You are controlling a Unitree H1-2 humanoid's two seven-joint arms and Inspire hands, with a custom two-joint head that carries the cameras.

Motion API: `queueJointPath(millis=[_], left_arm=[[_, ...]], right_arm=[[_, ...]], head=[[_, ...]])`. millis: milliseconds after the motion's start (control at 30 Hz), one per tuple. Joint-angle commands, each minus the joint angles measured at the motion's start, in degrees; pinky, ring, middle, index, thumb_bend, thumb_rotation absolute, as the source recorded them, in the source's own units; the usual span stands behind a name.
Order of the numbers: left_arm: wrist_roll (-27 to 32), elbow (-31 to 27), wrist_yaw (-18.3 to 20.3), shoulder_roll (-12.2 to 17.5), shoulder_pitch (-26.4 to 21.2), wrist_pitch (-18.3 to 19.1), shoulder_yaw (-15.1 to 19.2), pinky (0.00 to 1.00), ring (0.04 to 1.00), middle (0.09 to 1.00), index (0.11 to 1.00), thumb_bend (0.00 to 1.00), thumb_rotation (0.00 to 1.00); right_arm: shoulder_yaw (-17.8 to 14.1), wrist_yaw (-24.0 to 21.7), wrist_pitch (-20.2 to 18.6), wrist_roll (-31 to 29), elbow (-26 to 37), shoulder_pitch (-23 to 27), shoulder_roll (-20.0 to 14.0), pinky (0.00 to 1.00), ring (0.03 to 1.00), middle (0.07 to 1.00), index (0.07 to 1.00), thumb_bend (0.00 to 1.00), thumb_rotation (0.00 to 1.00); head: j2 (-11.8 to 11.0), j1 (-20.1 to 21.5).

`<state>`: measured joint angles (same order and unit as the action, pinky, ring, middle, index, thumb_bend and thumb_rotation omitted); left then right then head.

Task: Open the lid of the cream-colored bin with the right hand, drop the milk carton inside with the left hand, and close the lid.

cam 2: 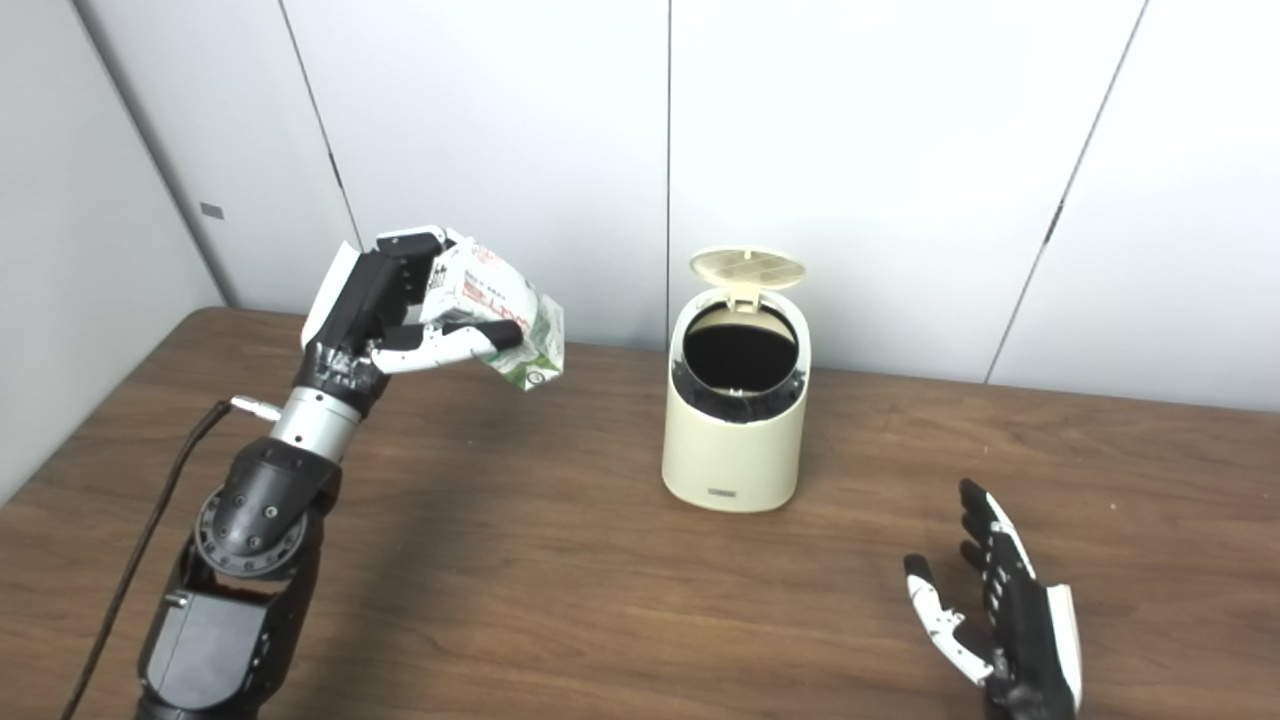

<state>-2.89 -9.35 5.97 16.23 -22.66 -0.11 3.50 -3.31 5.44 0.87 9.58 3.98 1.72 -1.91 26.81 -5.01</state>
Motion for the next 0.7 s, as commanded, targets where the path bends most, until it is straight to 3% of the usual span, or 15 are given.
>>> queueJointPath(millis=[0, 133, 267, 333, 500, 667], left_arm=[[-1.8, -2.0, -0.6, 0.1, -2.5, -5.5, -0.7, 0.38, 0.469, 0.499, 0.461, 0.5, 0.0], [-5.3, -0.1, -0.8, -1.4, -3.0, -13.0, -4.0, 0.36, 0.46, 0.502, 0.464, 0.5, 0.0], [-9.5, 2.9, -1.8, -3.3, -3.7, -19.2, -6.7, 0.35, 0.455, 0.501, 0.465, 0.5, 0.0], [-11.7, 4.2, -2.7, -4.4, -3.9, -21.6, -7.4, 0.35, 0.452, 0.499, 0.465, 0.5, 0.0], [-16.2, 7.7, -5.0, -7.1, -4.9, -26.2, -8.8, 0.36, 0.449, 0.503, 0.466, 0.5, 0.0], [-21.2, 10.7, -13.9, -6.6, -6.2, -26.8, -14.2, 0.39, 0.47, 0.497, 0.463, 0.5, 0.0]], right_arm=[[-0.1, 1.4, 2.1, -0.1, -0.7, 1.7, 0.9, 0.9, 0.932, 0.925, 0.894, 0.05, 0.23], [-0.1, 2.6, 3.4, 0.0, -2.5, 2.6, 1.5, 0.9, 0.932, 0.927, 0.898, 0.06, 0.33], [0.0, 3.9, 4.0, 0.6, -4.2, 3.2, 1.9, 0.87, 0.92, 0.916, 0.888, 0.09, 0.53], [0.1, 4.4, 4.1, 0.7, -4.6, 3.4, 2.2, 0.86, 0.914, 0.912, 0.884, 0.1, 0.58], [-0.1, 5.5, 6.0, 0.2, -6.3, 3.9, 2.3, 0.86, 0.913, 0.913, 0.887, 0.12, 0.62], [0.1, 6.4, 5.7, 1.0, -6.7, 3.9, 2.5, 0.84, 0.905, 0.908, 0.879, 0.13, 0.67]], head=[[-0.4, 0.5], [-1.1, 1.4], [-1.4, 2.7], [-1.4, 3.1], [-1.4, 3.8], [-2.1, 4.8]])
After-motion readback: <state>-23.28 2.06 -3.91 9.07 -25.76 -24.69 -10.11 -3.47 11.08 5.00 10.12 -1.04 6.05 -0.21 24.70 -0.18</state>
